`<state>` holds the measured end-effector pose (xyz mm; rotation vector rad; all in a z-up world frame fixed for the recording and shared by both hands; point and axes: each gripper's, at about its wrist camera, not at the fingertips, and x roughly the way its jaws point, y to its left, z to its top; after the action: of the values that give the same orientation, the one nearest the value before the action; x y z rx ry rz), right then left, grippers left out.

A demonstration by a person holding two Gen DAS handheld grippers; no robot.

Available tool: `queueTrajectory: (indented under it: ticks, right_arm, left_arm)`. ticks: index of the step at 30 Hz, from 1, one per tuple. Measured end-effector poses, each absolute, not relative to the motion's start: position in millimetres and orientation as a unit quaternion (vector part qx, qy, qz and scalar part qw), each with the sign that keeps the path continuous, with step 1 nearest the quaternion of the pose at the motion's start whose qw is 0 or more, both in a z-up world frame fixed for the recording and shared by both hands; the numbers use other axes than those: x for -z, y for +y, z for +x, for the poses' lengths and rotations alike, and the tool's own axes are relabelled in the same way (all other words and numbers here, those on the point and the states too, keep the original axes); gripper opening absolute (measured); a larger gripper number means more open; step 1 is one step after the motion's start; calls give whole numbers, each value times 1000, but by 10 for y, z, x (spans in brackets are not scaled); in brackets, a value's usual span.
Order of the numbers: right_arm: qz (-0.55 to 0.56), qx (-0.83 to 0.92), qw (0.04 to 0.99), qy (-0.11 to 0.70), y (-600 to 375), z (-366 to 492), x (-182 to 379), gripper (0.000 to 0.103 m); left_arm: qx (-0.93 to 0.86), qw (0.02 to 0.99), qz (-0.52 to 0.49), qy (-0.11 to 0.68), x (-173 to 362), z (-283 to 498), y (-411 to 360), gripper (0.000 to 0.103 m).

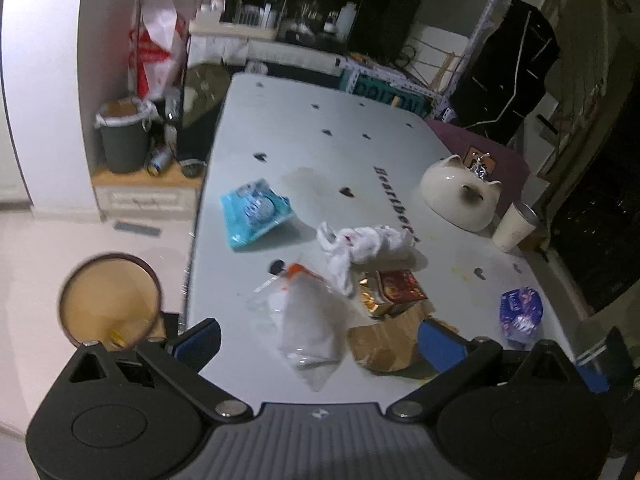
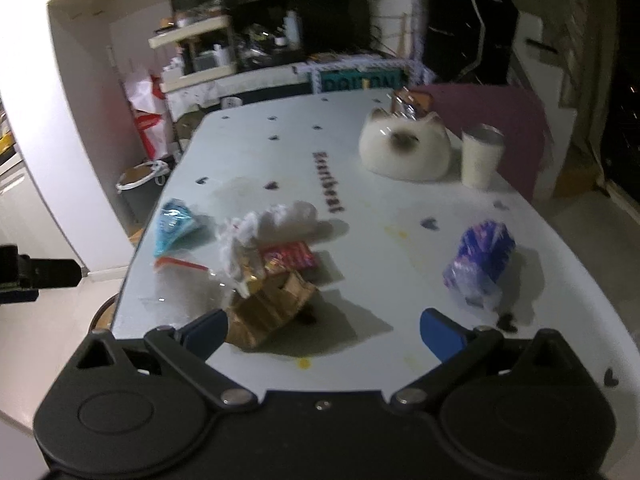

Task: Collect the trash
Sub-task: 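Lift both open tools out of the wastebasket back toward the table, then close the right tool on the brown paper while the left tool approaches the clear plastic bag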

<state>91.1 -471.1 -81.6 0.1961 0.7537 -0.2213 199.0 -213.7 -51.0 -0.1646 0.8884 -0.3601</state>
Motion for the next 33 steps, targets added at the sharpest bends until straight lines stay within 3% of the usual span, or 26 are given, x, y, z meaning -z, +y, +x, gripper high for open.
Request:
queueTrajectory:
  ticks: [10, 23, 29, 33]
  right_arm:
    - [132, 90, 908, 387, -4824, 1308, 1216, 103]
    - [339, 62, 840, 419, -4858, 1923, 1867, 99]
    - [411, 77, 809, 414, -4954, 1980, 2016, 87]
    - [434, 49, 799, 414, -5001, 2000, 2021, 58]
  left_arm:
    - [147, 846, -178, 481, 987, 2361, -2169, 103]
    - [106, 818, -261, 502, 1346, 2579, -2074, 103]
    - [101, 817, -261, 505, 1446, 2588, -2090, 103]
    - [100, 820, -252, 504, 1509, 2640, -2143, 103]
